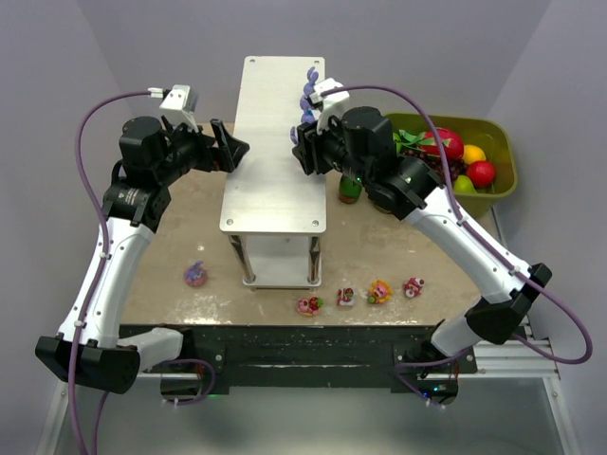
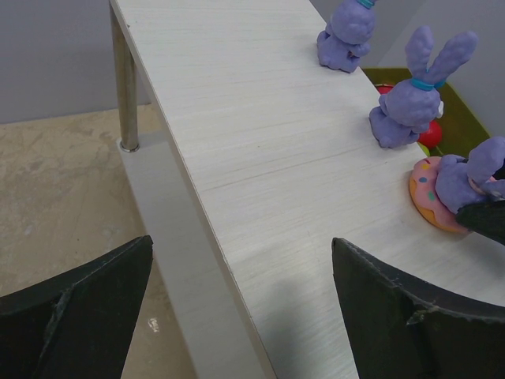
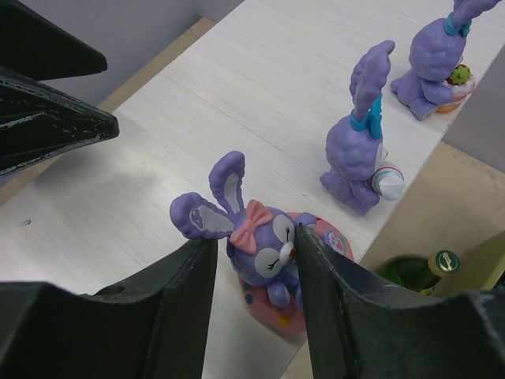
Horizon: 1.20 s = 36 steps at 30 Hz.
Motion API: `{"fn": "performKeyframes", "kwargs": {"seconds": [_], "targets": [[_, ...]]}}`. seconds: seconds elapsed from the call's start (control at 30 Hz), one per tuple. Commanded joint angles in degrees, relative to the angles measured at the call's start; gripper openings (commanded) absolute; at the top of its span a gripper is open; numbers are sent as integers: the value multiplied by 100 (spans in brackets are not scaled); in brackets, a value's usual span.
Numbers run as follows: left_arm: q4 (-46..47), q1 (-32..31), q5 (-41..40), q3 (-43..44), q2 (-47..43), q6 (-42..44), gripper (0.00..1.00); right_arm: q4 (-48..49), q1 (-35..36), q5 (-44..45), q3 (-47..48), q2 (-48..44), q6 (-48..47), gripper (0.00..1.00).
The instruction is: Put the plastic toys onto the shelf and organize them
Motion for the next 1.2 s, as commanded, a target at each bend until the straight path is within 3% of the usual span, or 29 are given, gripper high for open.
{"fn": "performKeyframes", "kwargs": {"seconds": [0.0, 0.43, 0.53, 0.8, 1.17], "targets": [[40, 39, -24, 52, 9, 56, 100, -109, 54, 89, 203, -14, 166, 48], [-13, 39, -50, 122, -9, 73, 99, -100, 80, 177, 510, 162, 324, 52], [-22, 39, -59, 114, -27, 65, 100, -109, 89, 291, 546, 118, 359, 55], [-31, 39, -59, 122, -35, 47, 99, -56, 89, 379, 642, -93, 394, 76], [-74, 39, -208, 175, -149, -14, 99, -117, 80, 386, 871, -435, 544, 83]]}}
